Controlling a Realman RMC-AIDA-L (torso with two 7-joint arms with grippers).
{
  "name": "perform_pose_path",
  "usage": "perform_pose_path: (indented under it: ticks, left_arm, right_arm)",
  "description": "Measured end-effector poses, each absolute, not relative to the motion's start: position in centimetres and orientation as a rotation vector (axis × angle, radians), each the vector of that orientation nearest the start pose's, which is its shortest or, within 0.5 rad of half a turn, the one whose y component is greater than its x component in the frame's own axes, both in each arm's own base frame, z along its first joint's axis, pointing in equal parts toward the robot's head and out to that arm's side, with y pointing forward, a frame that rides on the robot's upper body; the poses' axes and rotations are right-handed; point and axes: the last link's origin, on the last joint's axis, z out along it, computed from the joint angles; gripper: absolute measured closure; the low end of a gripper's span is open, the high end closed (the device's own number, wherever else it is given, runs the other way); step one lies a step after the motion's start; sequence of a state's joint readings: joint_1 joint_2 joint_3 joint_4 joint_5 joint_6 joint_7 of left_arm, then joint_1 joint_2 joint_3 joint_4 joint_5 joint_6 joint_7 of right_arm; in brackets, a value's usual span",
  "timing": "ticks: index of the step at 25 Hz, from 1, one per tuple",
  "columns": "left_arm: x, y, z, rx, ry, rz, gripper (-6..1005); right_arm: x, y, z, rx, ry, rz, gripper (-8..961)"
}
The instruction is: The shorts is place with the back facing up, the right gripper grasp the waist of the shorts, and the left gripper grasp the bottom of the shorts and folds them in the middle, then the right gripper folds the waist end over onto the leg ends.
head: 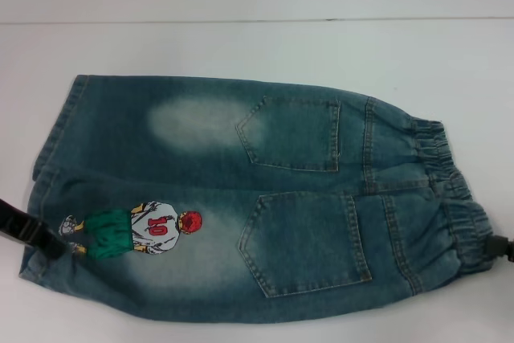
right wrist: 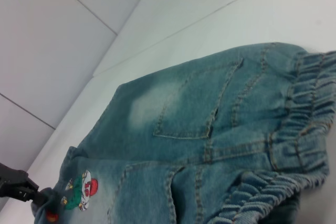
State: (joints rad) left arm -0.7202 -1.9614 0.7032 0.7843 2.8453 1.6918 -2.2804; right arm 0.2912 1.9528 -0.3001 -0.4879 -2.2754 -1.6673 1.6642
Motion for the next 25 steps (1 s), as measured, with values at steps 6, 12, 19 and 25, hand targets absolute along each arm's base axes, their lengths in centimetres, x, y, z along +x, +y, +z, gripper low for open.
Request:
perform_pose_path:
  ticks: [6,12,19,25]
  left_arm:
    - [-30.9,34.3,6.4,-2.448,-1.574,0.432,948]
    - [-30.9,34.6,7.3,-2.431,-1.549,0.375,948]
    - [-30.1,35.5,7.9,-2.437,-1.512,0.311,947]
    - [-29.2,36.4,8.4,-2.449,-1.475,0.268,947]
  right_arm:
    - [37.4,23.9,4.3,-2.324,1.505,0.736,920]
    - [36.6,25.3,4.4,-2.342,1.474,0.742,921]
    - [36.0,27.3,4.6,-2.337,1.431,0.73,920]
    - [35.4,29.0,5.2,-2.329,1.398,0.707,920]
